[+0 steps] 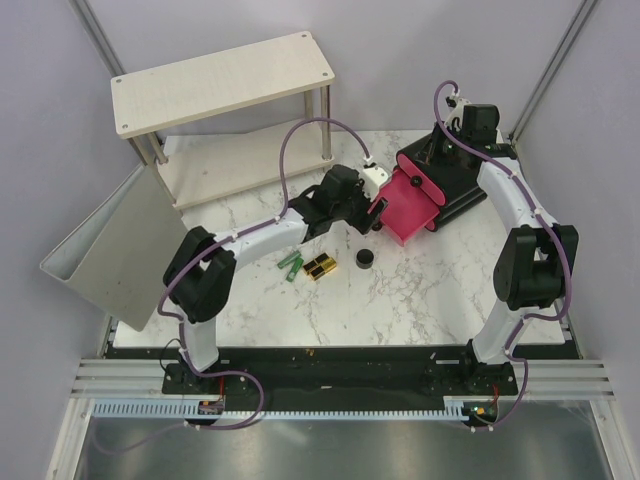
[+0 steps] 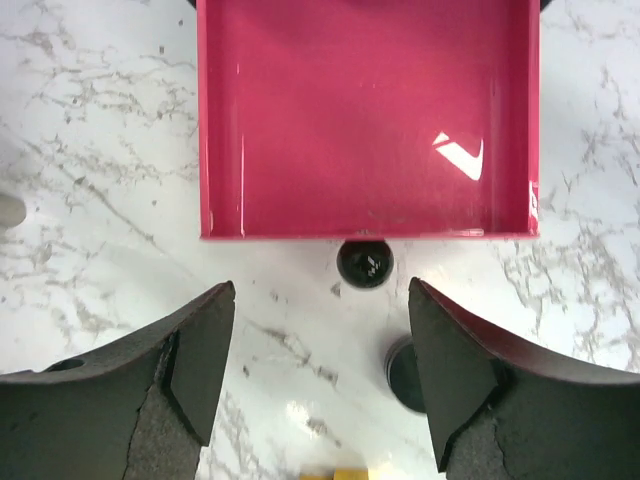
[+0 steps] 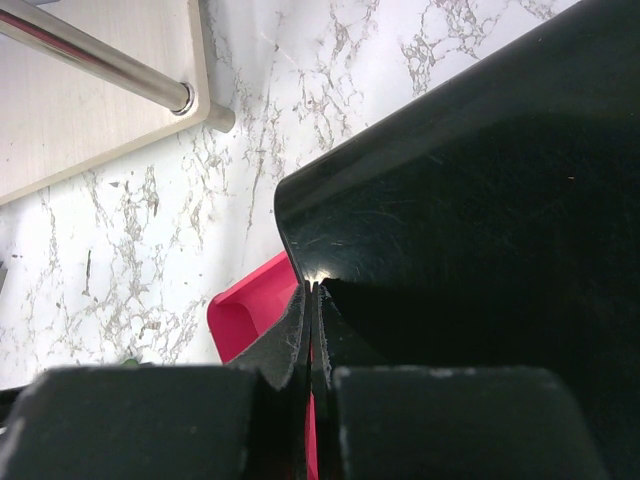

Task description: Organize the makeup

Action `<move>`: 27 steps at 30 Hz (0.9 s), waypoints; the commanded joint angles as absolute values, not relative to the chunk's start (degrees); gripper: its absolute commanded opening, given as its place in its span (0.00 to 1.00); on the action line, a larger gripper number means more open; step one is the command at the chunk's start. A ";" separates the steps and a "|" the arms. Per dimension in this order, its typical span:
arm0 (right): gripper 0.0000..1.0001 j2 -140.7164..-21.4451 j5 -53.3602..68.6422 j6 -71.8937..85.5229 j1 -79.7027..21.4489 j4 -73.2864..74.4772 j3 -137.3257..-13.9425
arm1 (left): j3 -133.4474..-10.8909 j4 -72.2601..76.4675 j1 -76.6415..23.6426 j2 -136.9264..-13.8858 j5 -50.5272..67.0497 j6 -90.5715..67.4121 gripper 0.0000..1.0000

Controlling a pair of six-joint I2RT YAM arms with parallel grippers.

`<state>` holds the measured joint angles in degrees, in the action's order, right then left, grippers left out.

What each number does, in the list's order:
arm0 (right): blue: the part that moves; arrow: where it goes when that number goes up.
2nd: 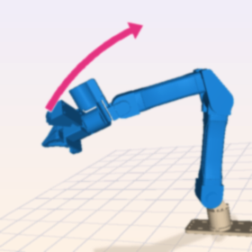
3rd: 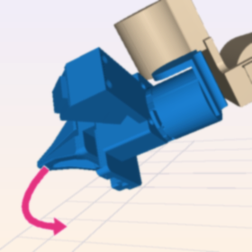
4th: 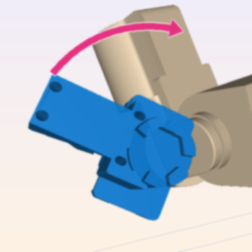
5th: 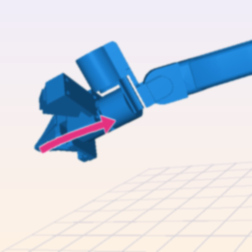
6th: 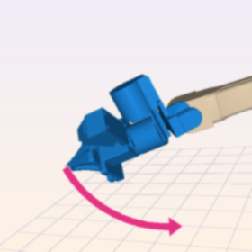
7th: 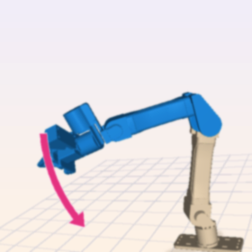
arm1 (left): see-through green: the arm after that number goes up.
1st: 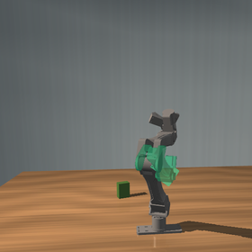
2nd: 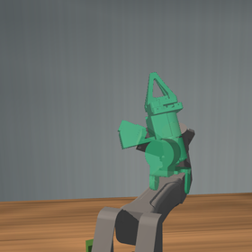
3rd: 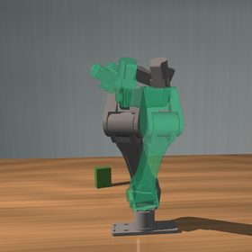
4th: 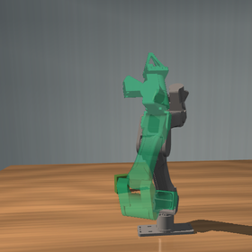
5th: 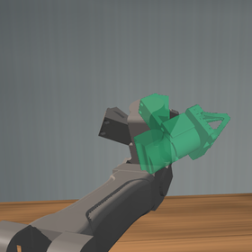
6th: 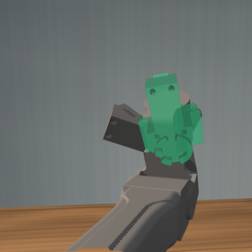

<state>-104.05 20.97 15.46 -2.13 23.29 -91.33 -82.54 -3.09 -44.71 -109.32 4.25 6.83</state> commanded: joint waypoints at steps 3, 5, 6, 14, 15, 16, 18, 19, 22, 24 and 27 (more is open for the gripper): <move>0.00 -108.90 18.54 14.50 -2.20 35.86 -87.98 | -77.53 -11.84 -44.21 -100.91 1.85 10.99 0.78; 0.00 -108.98 18.63 14.41 -2.20 35.68 -87.80 | -76.38 -14.75 -43.95 -99.67 2.11 10.81 0.79; 0.00 -109.07 18.72 14.41 -2.20 35.77 -87.80 | -75.25 -16.24 -43.86 -98.62 2.37 10.72 0.79; 0.00 -109.51 19.34 14.68 -2.20 35.51 -87.63 | -68.91 -23.29 -43.68 -95.01 7.64 8.18 0.79; 0.00 -109.60 19.42 14.76 -2.20 35.42 -87.63 | -68.47 -23.47 -43.68 -95.18 8.95 8.00 0.79; 0.00 -109.60 19.60 14.77 -2.20 35.42 -87.54 | -68.47 -23.64 -43.68 -95.53 9.66 7.56 0.78; 0.00 -109.60 19.77 14.85 -2.20 35.33 -87.45 | -68.73 -24.26 -43.68 -96.06 11.76 7.21 0.77; 0.00 -109.60 19.86 14.94 -2.20 35.33 -87.54 | -68.82 -24.43 -43.68 -96.41 12.39 6.77 0.75; 0.00 -109.42 19.86 14.94 -2.20 35.33 -87.36 | -69.26 -24.87 -43.68 -97.64 14.67 6.16 0.73; 0.00 -109.34 19.86 14.94 -2.20 35.16 -87.19 | -69.35 -25.05 -43.68 -98.52 15.55 5.98 0.71; 0.00 -109.16 19.86 14.85 -2.20 35.24 -86.92 | -69.43 -24.96 -43.77 -99.92 16.08 5.71 0.69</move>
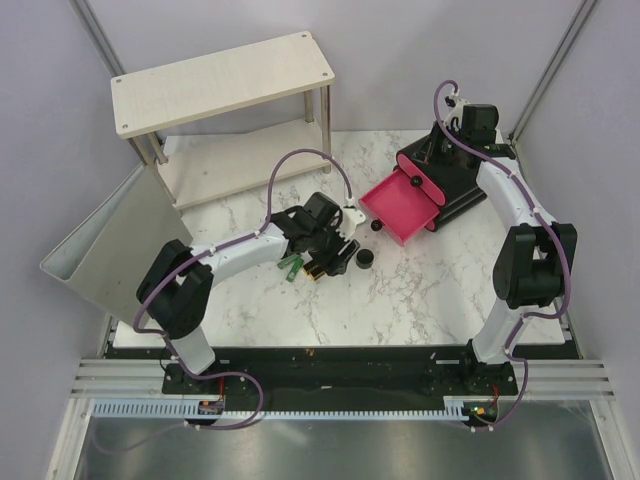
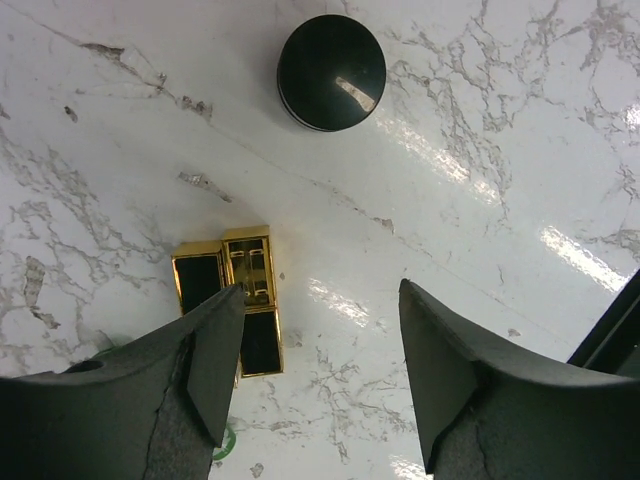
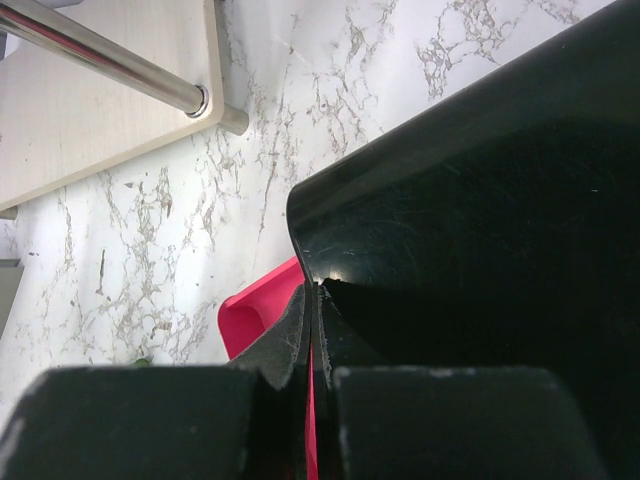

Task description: Organize the makeup

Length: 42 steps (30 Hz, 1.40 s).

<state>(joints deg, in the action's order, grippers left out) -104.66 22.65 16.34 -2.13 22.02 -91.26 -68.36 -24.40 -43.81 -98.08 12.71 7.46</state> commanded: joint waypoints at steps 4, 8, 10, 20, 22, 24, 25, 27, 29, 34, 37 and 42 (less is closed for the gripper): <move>0.00 -109.16 19.95 14.85 -2.20 35.07 -86.75 | -69.35 -25.05 -43.68 -101.42 16.43 5.71 0.67; 0.00 -109.16 20.13 14.94 -2.29 35.16 -87.10 | -69.17 -24.87 -43.77 -102.57 15.65 5.45 0.66; 0.00 -109.25 20.30 15.03 -2.20 35.07 -87.19 | -68.99 -24.26 -43.68 -102.83 14.51 5.36 0.66; 0.00 -109.34 20.48 14.94 -2.20 35.16 -87.19 | -69.52 -23.64 -43.68 -104.94 12.40 5.10 0.66; 0.00 -109.34 20.57 14.94 -2.20 35.24 -87.19 | -69.26 -23.55 -43.77 -105.20 11.96 4.92 0.65; 0.00 -109.42 20.74 15.03 -2.20 35.16 -87.19 | -69.00 -23.20 -43.77 -105.21 10.90 4.75 0.65; 0.00 -109.42 20.74 15.03 -2.20 35.24 -87.19 | -68.73 -22.94 -43.68 -104.94 10.55 4.66 0.65; 0.00 -109.42 20.74 15.03 -2.20 35.07 -87.19 | -68.56 -22.41 -43.59 -104.24 8.97 4.57 0.65; 0.00 -109.60 20.92 15.03 -2.20 35.07 -87.28 | -68.55 -22.24 -43.59 -103.89 7.92 4.57 0.65; 0.00 -109.78 21.01 15.03 -2.20 35.07 -87.36 | -68.56 -22.15 -42.80 -103.89 7.56 4.57 0.64; 0.00 -109.86 21.09 15.03 -2.20 35.07 -87.36 | -68.12 -21.97 -42.72 -103.89 7.29 4.22 0.64; 0.00 -109.95 21.09 15.03 -2.20 35.07 -87.28 | -67.15 -21.62 -42.45 -104.15 7.30 3.69 0.64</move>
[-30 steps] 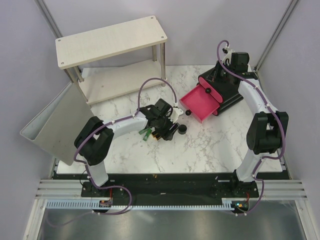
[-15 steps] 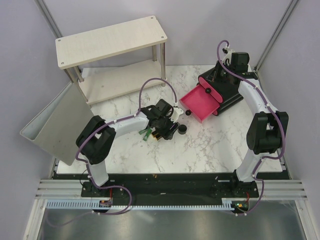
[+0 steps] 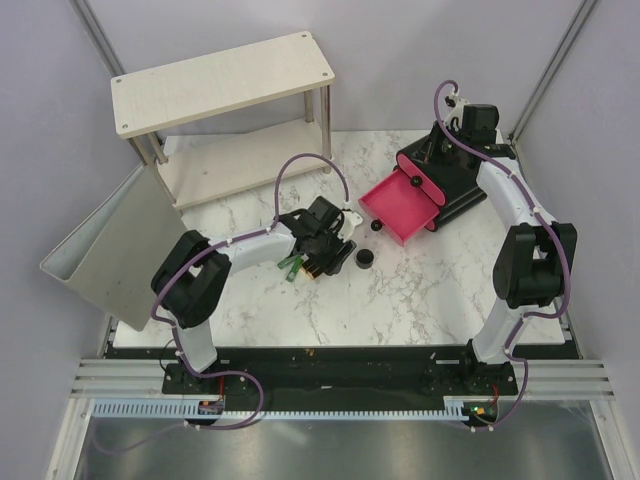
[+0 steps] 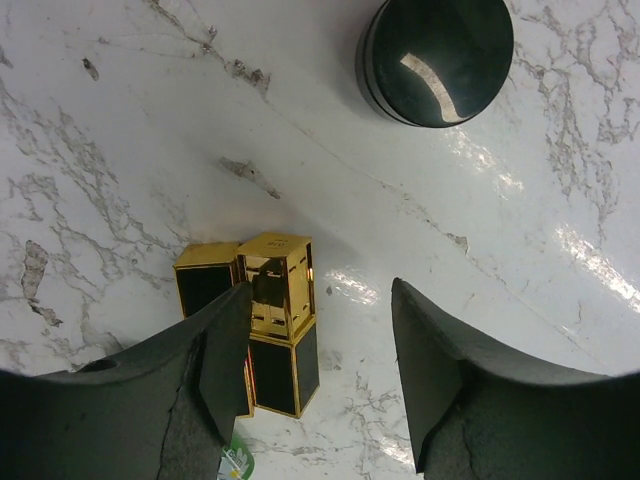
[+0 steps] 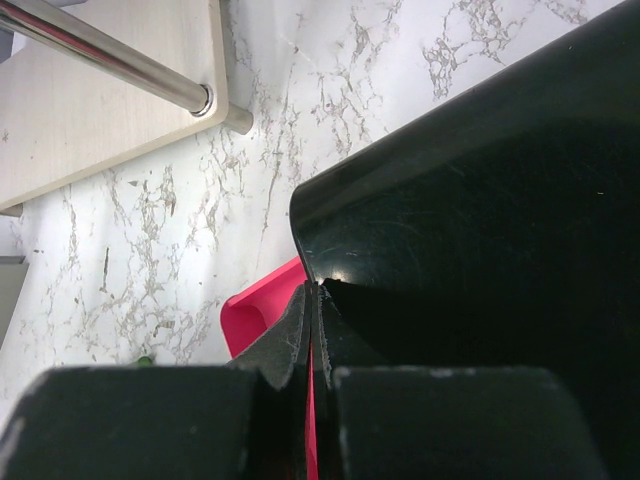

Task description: Organize the makeup

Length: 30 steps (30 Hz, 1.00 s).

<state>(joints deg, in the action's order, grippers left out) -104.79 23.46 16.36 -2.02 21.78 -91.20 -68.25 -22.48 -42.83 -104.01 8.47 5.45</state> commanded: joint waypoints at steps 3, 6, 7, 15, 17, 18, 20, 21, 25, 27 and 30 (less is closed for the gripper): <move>0.00 -110.04 21.18 15.03 -2.20 35.16 -87.36 | -66.97 -21.62 -42.54 -104.85 7.21 3.78 0.64; 0.00 -110.13 21.27 15.03 -2.20 35.16 -87.45 | -66.80 -21.62 -42.54 -105.56 6.68 3.78 0.63; 0.00 -110.13 21.27 15.03 -2.20 35.07 -87.45 | -66.80 -21.71 -42.45 -105.64 6.16 3.78 0.63; 0.00 -110.04 21.36 15.12 -2.20 35.07 -87.36 | -67.85 -22.15 -42.45 -105.56 5.36 4.57 0.32; 0.00 -109.95 21.27 15.03 -2.20 35.07 -87.36 | -68.38 -22.15 -42.54 -105.12 5.54 4.83 0.13; 0.00 -109.86 21.27 15.03 -2.20 35.16 -87.36 | -68.99 -22.24 -42.54 -104.86 5.62 4.92 0.08; 0.00 -109.95 21.27 15.12 -2.20 35.07 -87.28 | -69.78 -22.32 -42.45 -104.24 5.54 4.75 0.02; 0.00 -109.95 21.27 15.12 -2.20 35.16 -87.36 | -70.22 -22.41 -42.45 -103.98 5.54 4.75 0.02; 0.00 -109.69 21.71 15.03 -2.29 35.07 -87.71 | -71.80 -22.32 -42.54 -102.57 4.83 5.10 0.02; 0.00 -109.16 21.62 14.16 -2.55 35.42 -88.68 | -72.59 -22.50 -42.45 -102.39 4.83 5.62 0.02; 0.00 -106.88 22.49 13.27 -2.81 33.85 -89.03 | -73.12 -22.59 -42.45 -102.48 4.83 5.89 0.02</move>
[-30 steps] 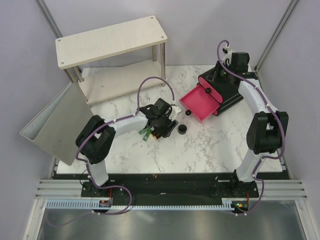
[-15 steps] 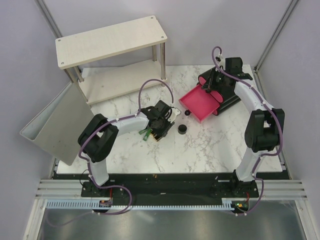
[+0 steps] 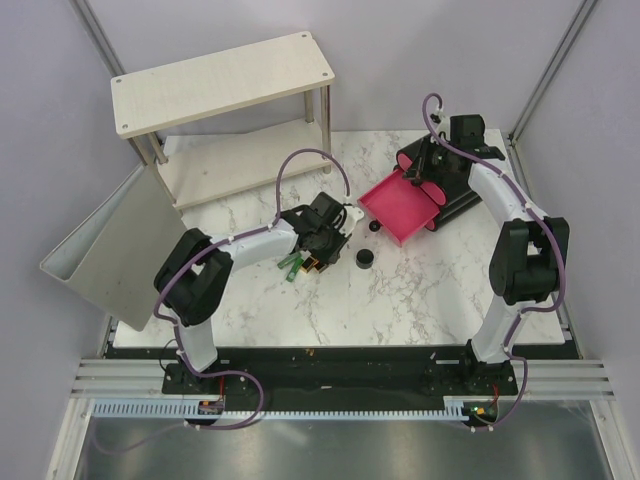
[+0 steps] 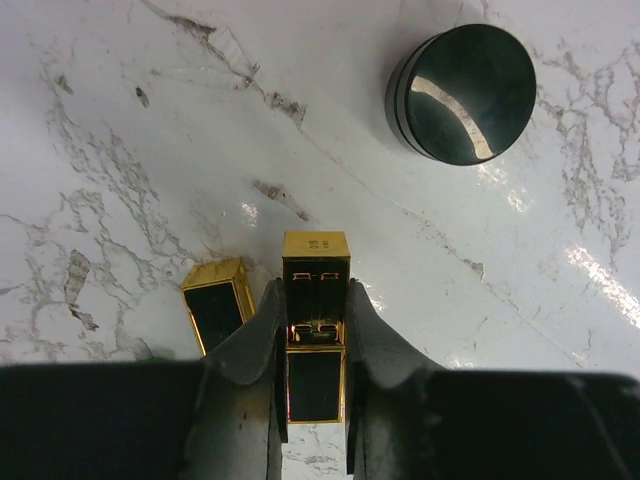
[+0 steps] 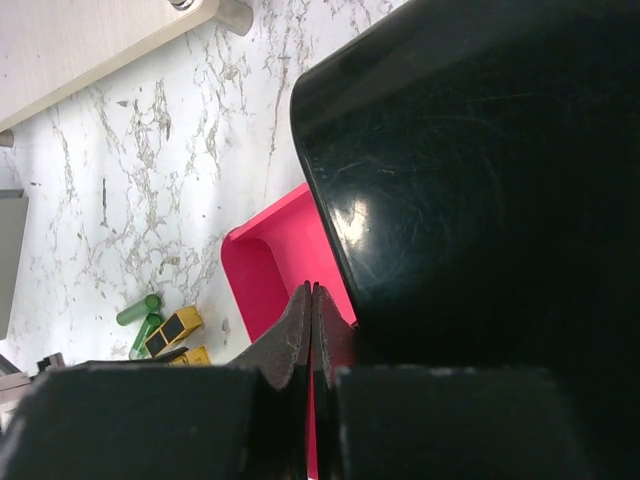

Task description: Organize the makeup

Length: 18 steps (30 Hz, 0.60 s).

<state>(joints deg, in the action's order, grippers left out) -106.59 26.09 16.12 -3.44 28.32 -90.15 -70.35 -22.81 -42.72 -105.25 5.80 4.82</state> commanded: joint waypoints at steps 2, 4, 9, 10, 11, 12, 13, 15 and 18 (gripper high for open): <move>0.00 -105.39 26.18 12.75 -2.90 32.70 -88.68 | -73.30 -22.76 -42.54 -102.65 5.01 5.98 0.02; 0.00 -104.07 29.60 12.48 -2.90 31.12 -87.90 | -73.48 -22.85 -42.45 -102.66 5.10 6.15 0.02; 0.00 -100.38 39.45 11.69 -2.90 27.87 -86.22 | -74.62 -22.76 -42.45 -102.22 4.66 6.68 0.02; 0.00 -99.85 40.59 11.52 -2.81 27.51 -85.87 | -74.97 -22.76 -42.54 -102.30 4.75 6.94 0.02; 0.00 -99.41 42.08 11.43 -2.81 27.25 -85.70 | -75.58 -22.94 -42.45 -102.39 4.57 7.03 0.02; 0.00 -98.53 43.06 11.16 -2.90 26.81 -85.69 | -75.93 -23.03 -42.54 -102.57 4.40 7.12 0.02; 0.00 -98.18 44.11 10.99 -2.81 26.55 -85.52 | -76.20 -23.03 -42.54 -102.74 4.57 7.38 0.02; 0.00 -97.56 47.96 11.07 -2.90 25.67 -85.60 | -77.08 -23.12 -42.45 -103.27 4.48 7.47 0.02; 0.00 -96.25 49.57 11.69 -2.90 24.35 -85.78 | -78.31 -23.29 -42.54 -103.53 4.48 7.65 0.02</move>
<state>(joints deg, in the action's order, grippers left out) -100.33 42.52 12.58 -2.85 27.59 -85.58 -74.87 -23.77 -42.72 -104.81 4.99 5.61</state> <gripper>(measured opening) 0.004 0.270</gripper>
